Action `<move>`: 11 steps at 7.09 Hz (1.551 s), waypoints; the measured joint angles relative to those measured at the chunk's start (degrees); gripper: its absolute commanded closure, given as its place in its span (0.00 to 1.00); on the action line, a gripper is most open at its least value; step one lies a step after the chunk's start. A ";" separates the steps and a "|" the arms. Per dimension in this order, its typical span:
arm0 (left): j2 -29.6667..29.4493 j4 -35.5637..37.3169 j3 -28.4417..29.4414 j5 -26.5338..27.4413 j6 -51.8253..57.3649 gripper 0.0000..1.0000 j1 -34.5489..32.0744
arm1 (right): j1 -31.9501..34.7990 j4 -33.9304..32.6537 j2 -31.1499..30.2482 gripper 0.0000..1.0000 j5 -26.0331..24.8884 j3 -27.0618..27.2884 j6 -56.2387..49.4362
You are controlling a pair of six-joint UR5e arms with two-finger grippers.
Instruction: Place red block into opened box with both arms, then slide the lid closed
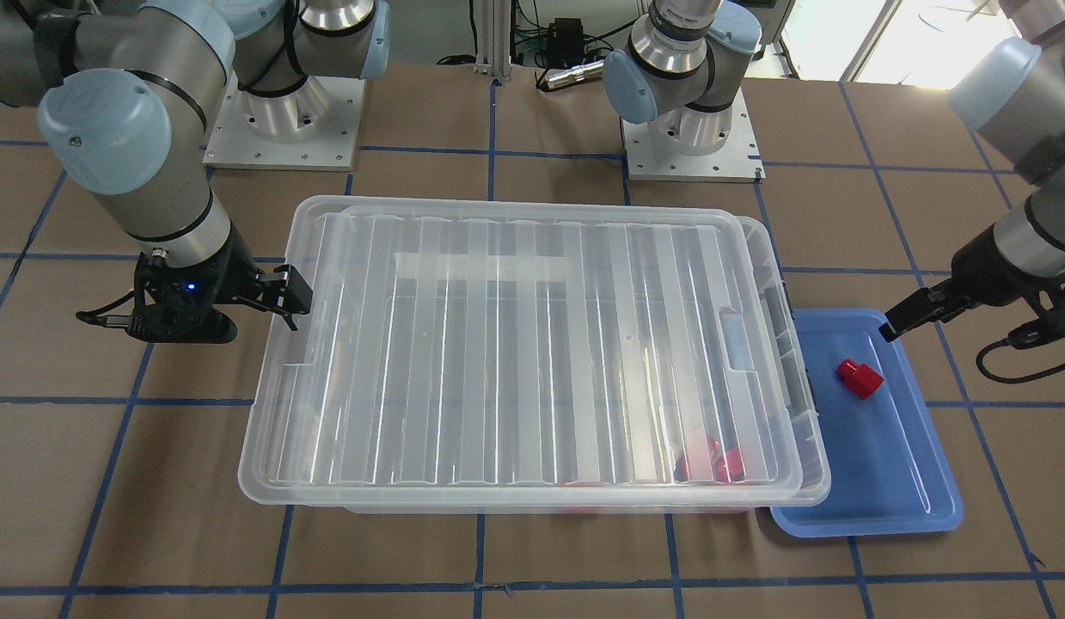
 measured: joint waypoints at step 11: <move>-13.23 15.33 -5.46 2.02 -8.12 0.95 -0.61 | -15.32 -0.09 -0.72 0.00 -2.07 -0.28 -14.44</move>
